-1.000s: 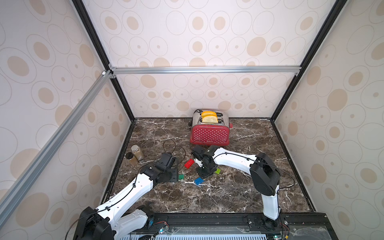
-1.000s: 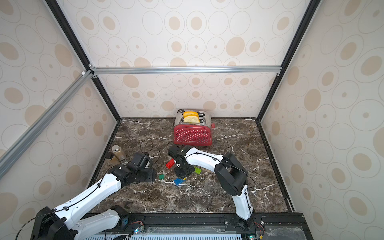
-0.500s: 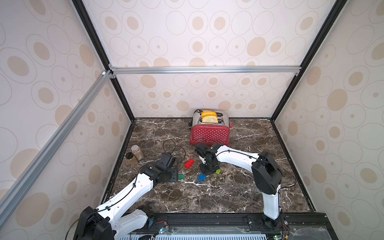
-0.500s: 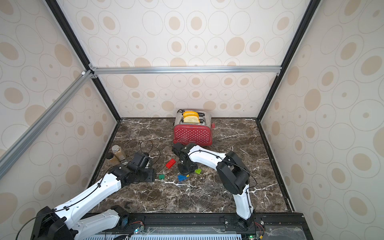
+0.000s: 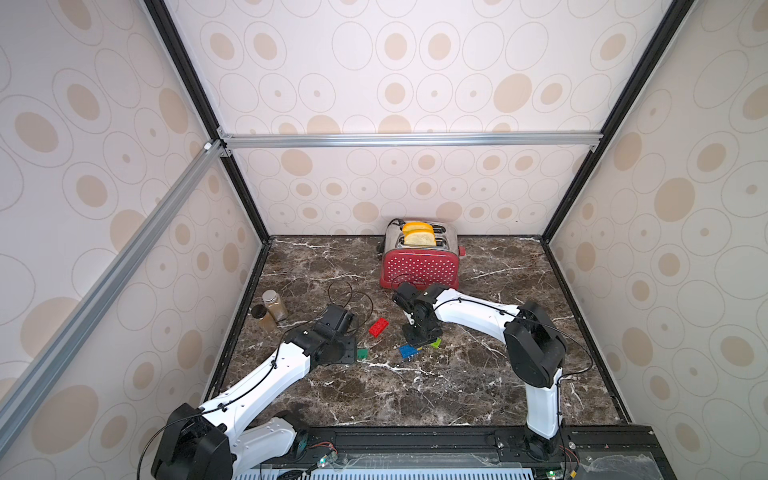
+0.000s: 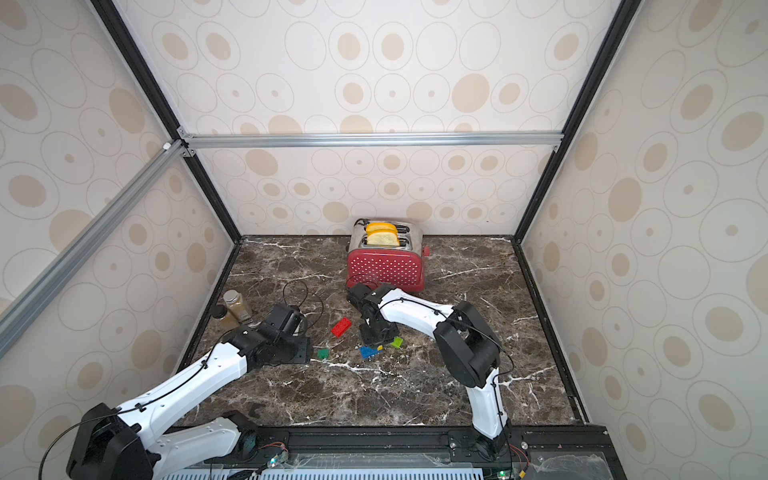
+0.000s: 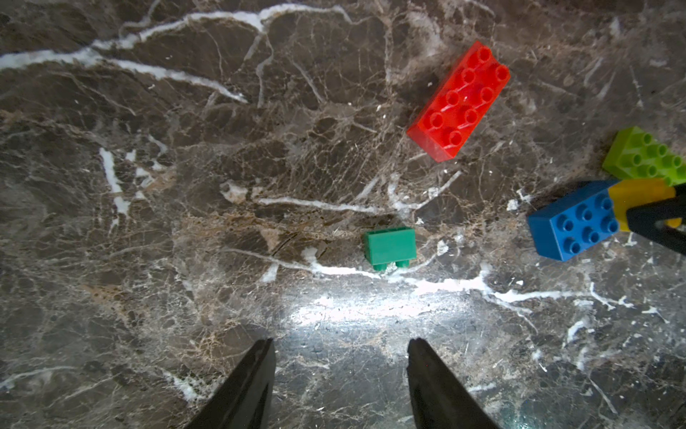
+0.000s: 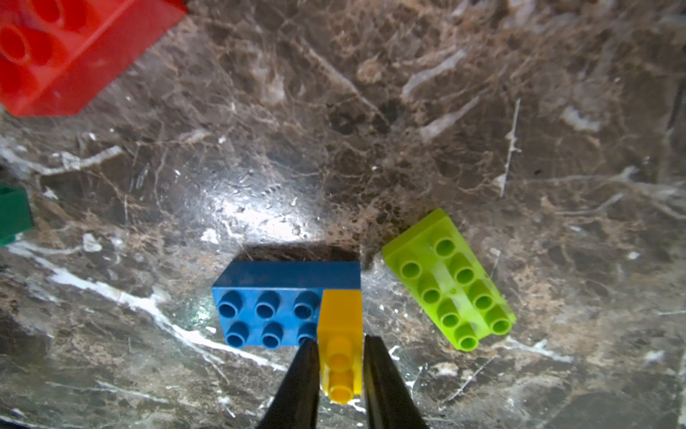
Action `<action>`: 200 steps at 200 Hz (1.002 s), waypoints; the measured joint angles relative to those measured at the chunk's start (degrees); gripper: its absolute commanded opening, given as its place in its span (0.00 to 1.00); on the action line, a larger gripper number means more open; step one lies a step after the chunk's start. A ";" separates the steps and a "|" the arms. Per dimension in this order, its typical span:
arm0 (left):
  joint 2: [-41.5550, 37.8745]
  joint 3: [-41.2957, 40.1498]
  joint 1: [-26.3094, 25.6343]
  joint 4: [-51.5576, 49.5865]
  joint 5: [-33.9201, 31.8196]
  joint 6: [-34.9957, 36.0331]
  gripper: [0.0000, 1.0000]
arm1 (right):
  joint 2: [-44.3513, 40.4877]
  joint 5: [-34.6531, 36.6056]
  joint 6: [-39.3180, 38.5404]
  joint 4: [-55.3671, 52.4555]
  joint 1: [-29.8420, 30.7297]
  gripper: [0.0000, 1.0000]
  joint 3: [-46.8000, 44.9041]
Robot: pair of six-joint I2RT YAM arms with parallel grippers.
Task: Assemble the number 5 with lego
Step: Assemble the lego brick with the lego brick.
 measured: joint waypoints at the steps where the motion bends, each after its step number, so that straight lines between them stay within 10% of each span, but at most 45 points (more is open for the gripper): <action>1: 0.00 0.00 0.00 0.00 0.00 0.00 0.60 | 0.00 0.04 0.00 0.00 -0.02 0.28 0.00; 200: 12.46 3.74 0.02 2.78 3.45 0.26 0.66 | -21.31 -0.35 -6.95 4.52 -10.60 0.36 -16.59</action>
